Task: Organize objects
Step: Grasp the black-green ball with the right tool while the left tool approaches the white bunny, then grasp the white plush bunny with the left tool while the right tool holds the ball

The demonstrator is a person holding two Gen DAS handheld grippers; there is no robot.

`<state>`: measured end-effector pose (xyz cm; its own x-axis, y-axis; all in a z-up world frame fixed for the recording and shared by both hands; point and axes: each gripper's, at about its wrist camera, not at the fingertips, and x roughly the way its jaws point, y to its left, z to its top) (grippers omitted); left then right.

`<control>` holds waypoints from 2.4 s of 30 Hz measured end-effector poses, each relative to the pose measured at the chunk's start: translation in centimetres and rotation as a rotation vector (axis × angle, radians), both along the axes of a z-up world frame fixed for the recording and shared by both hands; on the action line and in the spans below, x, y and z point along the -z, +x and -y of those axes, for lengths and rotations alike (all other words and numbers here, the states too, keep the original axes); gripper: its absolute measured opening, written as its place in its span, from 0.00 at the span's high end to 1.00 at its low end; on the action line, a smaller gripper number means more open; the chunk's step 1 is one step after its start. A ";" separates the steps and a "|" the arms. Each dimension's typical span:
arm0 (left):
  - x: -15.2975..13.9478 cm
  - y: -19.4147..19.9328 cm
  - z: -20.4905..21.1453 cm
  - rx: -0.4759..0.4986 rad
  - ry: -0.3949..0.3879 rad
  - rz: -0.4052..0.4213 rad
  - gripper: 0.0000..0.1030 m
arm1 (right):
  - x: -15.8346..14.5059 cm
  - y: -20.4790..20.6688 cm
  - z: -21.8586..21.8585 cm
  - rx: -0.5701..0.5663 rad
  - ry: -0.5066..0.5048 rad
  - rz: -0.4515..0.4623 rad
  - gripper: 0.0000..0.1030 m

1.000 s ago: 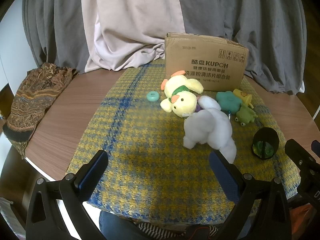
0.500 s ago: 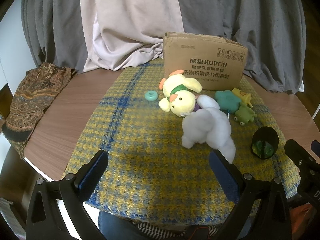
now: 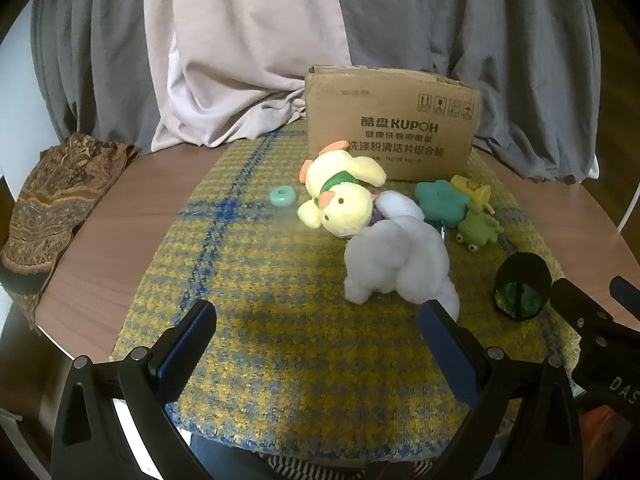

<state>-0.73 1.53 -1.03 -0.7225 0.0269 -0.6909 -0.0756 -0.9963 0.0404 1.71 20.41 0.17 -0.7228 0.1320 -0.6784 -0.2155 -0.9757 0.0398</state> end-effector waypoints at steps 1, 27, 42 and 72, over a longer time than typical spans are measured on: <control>0.1 -0.2 -0.1 0.002 0.001 0.001 0.00 | 0.2 -0.2 0.0 0.001 0.003 0.000 0.01; 2.4 -3.6 -1.6 0.033 0.025 0.041 0.00 | 5.4 -6.0 -0.7 -0.051 -0.053 0.132 0.35; 2.9 -4.1 -5.2 0.131 0.033 0.066 0.00 | 4.6 -4.5 -3.6 -0.005 -0.046 0.092 0.40; 5.4 -6.6 -7.6 0.139 0.044 0.119 0.62 | 3.7 -2.9 -6.0 0.026 -0.024 0.054 0.39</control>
<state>-7.36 9.14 -6.45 -0.6226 0.1533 -0.7673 -0.2146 -0.9765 -0.0210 -1.16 26.37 -3.51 -0.6815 0.1338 -0.7195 -0.2437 -0.9685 0.0507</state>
